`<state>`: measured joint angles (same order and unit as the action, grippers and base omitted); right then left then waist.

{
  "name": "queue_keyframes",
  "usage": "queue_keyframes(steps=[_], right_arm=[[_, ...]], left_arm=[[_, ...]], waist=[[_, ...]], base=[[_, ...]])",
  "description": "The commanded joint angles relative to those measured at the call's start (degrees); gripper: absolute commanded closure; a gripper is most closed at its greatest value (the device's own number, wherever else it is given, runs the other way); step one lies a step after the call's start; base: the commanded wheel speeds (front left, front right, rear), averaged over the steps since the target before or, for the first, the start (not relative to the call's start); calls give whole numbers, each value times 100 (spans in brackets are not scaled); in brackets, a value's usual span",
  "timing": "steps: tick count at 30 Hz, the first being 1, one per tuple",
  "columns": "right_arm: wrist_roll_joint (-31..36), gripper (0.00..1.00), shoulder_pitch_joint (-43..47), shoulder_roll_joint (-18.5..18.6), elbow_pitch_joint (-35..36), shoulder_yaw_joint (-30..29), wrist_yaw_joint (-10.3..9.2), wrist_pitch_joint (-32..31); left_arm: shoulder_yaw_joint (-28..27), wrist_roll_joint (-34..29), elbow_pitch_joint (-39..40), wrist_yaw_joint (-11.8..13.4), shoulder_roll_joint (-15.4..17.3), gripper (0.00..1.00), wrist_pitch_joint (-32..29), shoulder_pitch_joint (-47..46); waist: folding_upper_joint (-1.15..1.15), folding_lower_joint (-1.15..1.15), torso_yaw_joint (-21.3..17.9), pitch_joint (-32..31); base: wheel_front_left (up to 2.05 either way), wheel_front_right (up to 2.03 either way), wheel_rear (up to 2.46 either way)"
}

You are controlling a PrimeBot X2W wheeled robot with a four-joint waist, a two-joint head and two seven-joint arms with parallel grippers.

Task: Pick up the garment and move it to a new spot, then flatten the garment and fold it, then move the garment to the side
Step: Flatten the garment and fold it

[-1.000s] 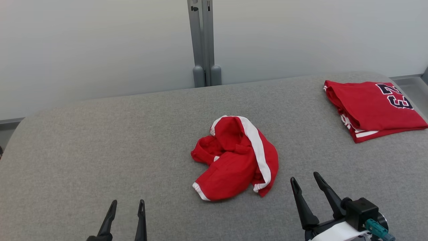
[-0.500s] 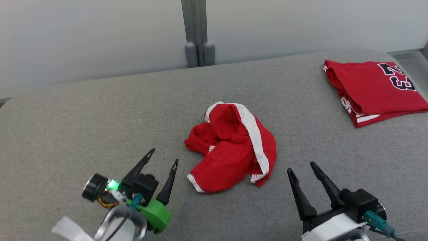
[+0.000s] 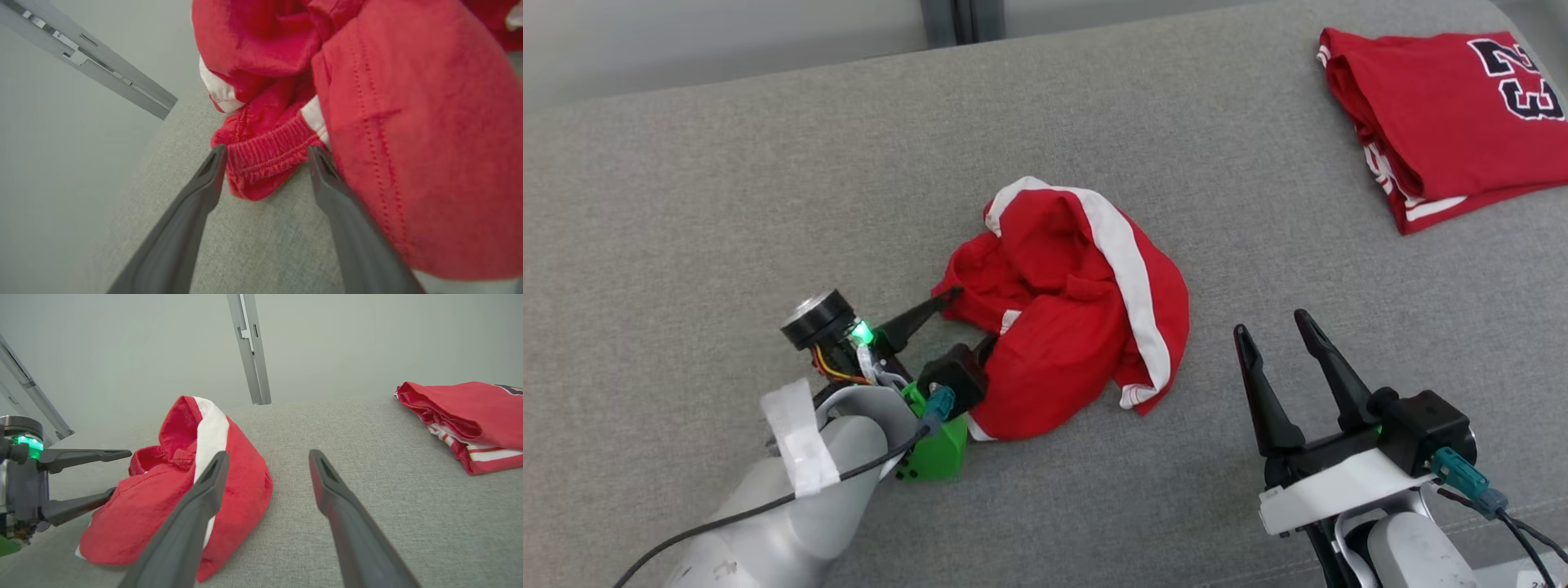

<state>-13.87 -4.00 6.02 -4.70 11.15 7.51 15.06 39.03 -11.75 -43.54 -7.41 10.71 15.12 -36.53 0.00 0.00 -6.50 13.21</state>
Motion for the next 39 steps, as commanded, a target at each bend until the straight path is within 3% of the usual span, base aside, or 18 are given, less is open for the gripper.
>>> queue_keyframes(steps=[1, 8, 17, 20, 22, 23, 24, 25, 26, 31, 34, 37, 39], right_arm=[[23, 0, -86, -20, 17, -12, -4, 12], [55, 0, -97, -44, -7, -35, -4, 12], [79, 0, -11, -59, -24, -26, -4, 12], [81, 0, 6, -65, -25, -40, -4, 12], [85, 0, 15, -71, -27, -46, -4, 12], [85, 0, 19, -72, -26, -50, -4, 12], [86, 0, 24, -76, -26, -54, -5, 12], [84, 0, 26, -81, -27, -55, -4, 12], [82, 0, 27, -87, -28, -58, -4, 12], [69, 0, 28, -113, -50, -54, -4, 12], [55, 0, 30, -127, -80, -39, -4, 12], [41, 0, 46, -143, -90, -52, -5, 12], [34, 0, 38, -161, -102, -40, -5, 12]], left_arm=[[289, 4, -124, -1, 93, 0, 1, -207], [1566, 444, -175, -2, 381, 0, -3, -653], [2385, 781, -163, -2, 695, 0, -40, -982], [2647, 1176, -248, -3, 701, 0, -162, -938], [2959, 1433, -251, -13, 772, 53, -295, -959], [3076, 1533, -224, -14, 801, 58, -320, -969], [3173, 1643, -169, -13, 844, 75, -339, -1018], [3239, 1705, -117, -13, 880, 83, -356, -1056], [3298, 1775, -37, -12, 918, 100, -370, -1088], [3438, 2031, 385, -12, 1073, 100, -683, -1005], [3456, 2143, 1023, -12, 1161, 100, -1157, -640], [3412, 2998, 2165, 2, 1367, 100, -1712, -792], [3401, 3785, 3063, 2, 1671, 100, -2091, -1237]], waist=[[0, 0, -208, 293], [0, 0, -287, 258], [0, 0, -389, 159], [0, 0, -427, 132], [0, 0, -443, 120], [0, 0, -448, 118], [0, 0, -454, 118], [0, 0, -458, 118], [0, 0, -461, 117], [0, 0, -479, 89], [0, 0, -509, 29], [0, 0, -526, -41], [0, 0, -544, -80]], base=[[0, 0, 0], [0, 0, 0], [0, 0, 0], [0, 0, 0], [0, 0, 0], [0, 0, 0], [0, 0, 0], [0, 0, 0], [0, 0, 0], [0, 0, 0], [0, 0, 0], [0, 0, 0], [0, 0, 0]])
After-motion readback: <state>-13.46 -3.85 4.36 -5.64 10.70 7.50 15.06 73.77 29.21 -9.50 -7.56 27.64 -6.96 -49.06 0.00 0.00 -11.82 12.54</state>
